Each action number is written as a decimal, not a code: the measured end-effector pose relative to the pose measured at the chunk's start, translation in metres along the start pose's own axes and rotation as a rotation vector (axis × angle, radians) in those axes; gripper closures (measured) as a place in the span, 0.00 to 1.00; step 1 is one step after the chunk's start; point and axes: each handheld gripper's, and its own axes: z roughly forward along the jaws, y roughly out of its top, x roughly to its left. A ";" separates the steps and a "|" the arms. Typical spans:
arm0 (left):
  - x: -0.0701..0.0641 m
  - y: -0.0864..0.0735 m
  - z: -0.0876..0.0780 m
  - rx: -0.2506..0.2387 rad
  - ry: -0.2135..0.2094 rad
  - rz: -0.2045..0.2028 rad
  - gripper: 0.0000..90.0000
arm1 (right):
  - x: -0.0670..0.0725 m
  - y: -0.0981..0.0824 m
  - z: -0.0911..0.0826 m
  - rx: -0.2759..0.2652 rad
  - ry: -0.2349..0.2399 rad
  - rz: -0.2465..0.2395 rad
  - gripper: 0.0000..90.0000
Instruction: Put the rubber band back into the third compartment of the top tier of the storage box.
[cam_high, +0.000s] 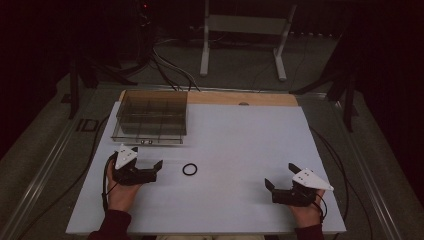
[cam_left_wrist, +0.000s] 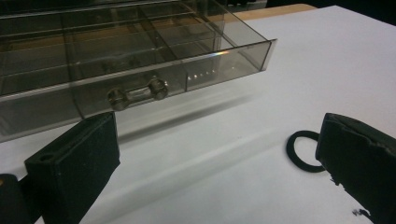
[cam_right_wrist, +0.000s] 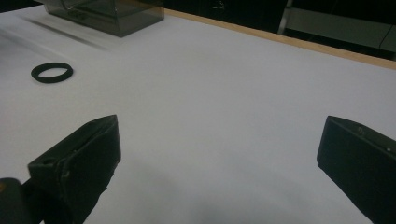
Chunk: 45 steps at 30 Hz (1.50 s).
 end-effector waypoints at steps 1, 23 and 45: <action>-0.001 0.001 0.001 0.001 -0.003 0.001 0.01 | 0.000 0.000 0.000 -0.001 0.001 0.001 0.00; -0.011 0.000 0.023 0.029 -0.041 0.004 0.01 | 0.000 0.000 0.000 -0.004 0.002 -0.002 0.00; -0.020 -0.002 0.041 0.075 -0.069 0.019 0.01 | 0.001 0.000 0.000 -0.004 0.002 -0.002 0.00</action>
